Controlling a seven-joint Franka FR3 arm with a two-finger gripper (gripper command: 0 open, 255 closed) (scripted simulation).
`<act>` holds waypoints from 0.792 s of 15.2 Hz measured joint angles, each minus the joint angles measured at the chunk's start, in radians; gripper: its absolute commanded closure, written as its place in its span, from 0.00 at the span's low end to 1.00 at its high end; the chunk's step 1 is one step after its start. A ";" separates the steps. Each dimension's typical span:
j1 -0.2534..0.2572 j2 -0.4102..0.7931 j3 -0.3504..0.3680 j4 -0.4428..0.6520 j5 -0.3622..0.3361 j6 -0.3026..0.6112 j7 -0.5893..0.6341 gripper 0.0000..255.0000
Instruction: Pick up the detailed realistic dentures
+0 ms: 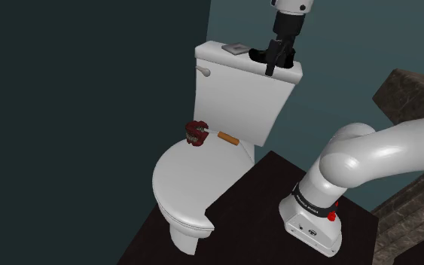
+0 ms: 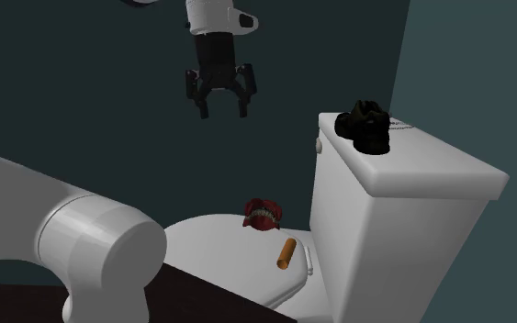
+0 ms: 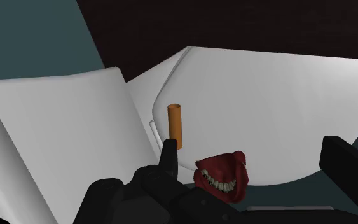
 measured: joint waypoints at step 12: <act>0.017 0.223 0.033 -0.116 0.015 0.321 0.075 0.00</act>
